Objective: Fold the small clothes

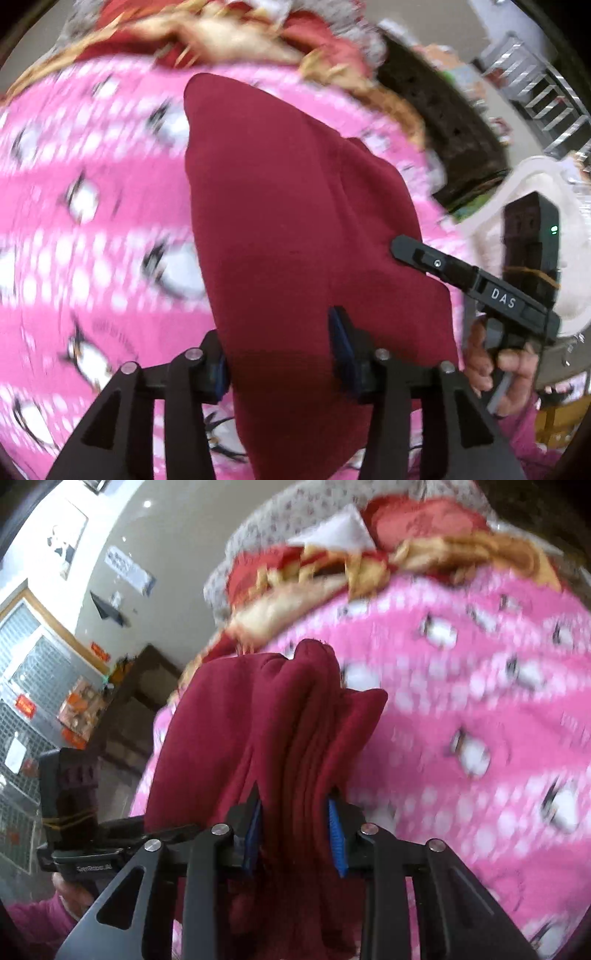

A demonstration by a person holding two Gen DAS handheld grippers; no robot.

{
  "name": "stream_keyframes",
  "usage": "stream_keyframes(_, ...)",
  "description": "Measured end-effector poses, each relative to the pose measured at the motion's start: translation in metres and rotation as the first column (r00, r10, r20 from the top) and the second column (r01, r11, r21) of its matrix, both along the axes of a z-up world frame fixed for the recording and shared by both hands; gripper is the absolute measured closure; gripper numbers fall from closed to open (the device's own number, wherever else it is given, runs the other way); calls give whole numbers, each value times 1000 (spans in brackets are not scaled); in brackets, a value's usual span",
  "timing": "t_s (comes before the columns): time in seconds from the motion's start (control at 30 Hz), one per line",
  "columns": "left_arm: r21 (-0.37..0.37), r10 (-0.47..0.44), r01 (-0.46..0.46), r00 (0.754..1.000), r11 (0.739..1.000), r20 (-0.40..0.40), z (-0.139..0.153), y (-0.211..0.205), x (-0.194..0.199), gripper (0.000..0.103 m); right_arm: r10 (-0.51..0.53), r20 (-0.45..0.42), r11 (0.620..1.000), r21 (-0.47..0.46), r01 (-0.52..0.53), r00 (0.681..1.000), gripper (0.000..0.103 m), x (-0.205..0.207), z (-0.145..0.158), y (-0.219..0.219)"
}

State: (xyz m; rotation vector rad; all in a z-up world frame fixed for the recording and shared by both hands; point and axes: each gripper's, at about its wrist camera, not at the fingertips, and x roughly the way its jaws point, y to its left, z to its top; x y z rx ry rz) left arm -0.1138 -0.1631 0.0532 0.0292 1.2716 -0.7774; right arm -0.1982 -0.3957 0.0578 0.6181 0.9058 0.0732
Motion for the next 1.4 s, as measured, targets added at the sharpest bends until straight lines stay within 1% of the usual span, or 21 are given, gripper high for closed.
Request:
stream_keyframes(0.03, 38, 22, -22, 1000, 999, -5, -13, 3, -1, 42, -17, -68, 999, -50, 14, 998, 66, 1, -16, 6)
stream_keyframes(0.07, 33, 45, -45, 999, 998, 6, -17, 8, -2, 33, -24, -91, 998, -66, 18, 996, 61, 2, -21, 8)
stream_keyframes(0.1, 17, 73, -74, 997, 997, 34, -14, 14, -3, 26, -36, -75, 998, -53, 32, 997, 60, -3, -18, 7)
stream_keyframes(0.17, 18, 90, -91, 993, 996, 74, -5, 20, -6, 26, -59, -39, 996, -63, 57, 997, 60, -14, 0, 7)
stream_keyframes(0.2, 17, 95, -97, 989, 995, 111, 4, 24, -7, 26, -63, -3, 994, -92, 62, 998, 60, -23, 16, 10)
stream_keyframes(0.27, 21, 102, -107, 981, 994, 166, 15, 27, -10, 25, -32, 42, 992, -121, 36, 999, 60, -34, 37, 19)
stream_keyframes(0.33, 13, 100, -105, 977, 994, 187, 22, 29, -14, 25, 44, 50, 988, -149, -37, 998, 60, -44, 53, 37)
stream_keyframes(0.47, 10, 83, -87, 979, 996, 189, 22, 30, -25, 25, 76, -14, 969, -234, -77, 997, 61, -57, 47, 63)
stream_keyframes(0.53, 17, 71, -76, 979, 997, 193, 22, 25, -31, 25, 78, -34, 961, -264, -85, 996, 69, -63, 38, 66)
stream_keyframes(0.57, 18, 68, -73, 978, 997, 196, 22, 25, -33, 25, 82, -43, 961, -260, -91, 996, 72, -65, 35, 65)
stream_keyframes(0.63, 13, 64, -68, 978, 998, 198, 25, 25, -36, 25, 86, -33, 972, -218, -91, 996, 73, -69, 31, 63)
stream_keyframes(0.77, 23, 55, -61, 980, 998, 191, 22, 16, -40, 25, 99, -11, 984, -148, -100, 995, 74, -54, 21, 64)
stream_keyframes(0.83, 29, 47, -54, 982, 998, 185, 22, 14, -42, 25, 91, -3, 986, -138, -90, 996, 86, -47, 14, 62)
stream_keyframes(0.9, 31, 35, -42, 981, 999, 190, 23, 14, -45, 25, 61, -5, 984, -167, -61, 998, 97, -48, 13, 59)
stream_keyframes(1.03, 23, 20, -25, 980, 999, 197, 21, 13, -52, 19, -4, 39, 977, -211, 12, 999, 98, -70, 28, 44)
stream_keyframes(1.1, 38, 11, -19, 981, 999, 192, 12, 6, -54, 19, -32, 7, 979, -203, 33, 999, 98, -71, 19, 38)
stream_keyframes(1.17, 43, 7, -14, 985, 999, 173, 2, 2, -53, 19, -41, -50, 970, -242, 27, 998, 98, -66, -2, 38)
stream_keyframes(1.2, 44, 8, -15, 987, 999, 160, -1, 1, -53, 19, -47, -69, 972, -233, 29, 996, 98, -65, -10, 37)
stream_keyframes(1.33, 53, -3, -7, 982, 999, 187, 0, 1, -56, 18, -35, -61, 982, -189, 22, 998, 98, -69, -2, 30)
stream_keyframes(1.37, 54, -4, -7, 981, 999, 192, 1, 0, -56, 18, -27, -55, 982, -187, 17, 998, 94, -71, 4, 29)
stream_keyframes(1.4, 52, -1, -10, 981, 999, 193, 1, 0, -55, 18, -27, -47, 983, -182, 18, 999, 85, -73, 13, 28)
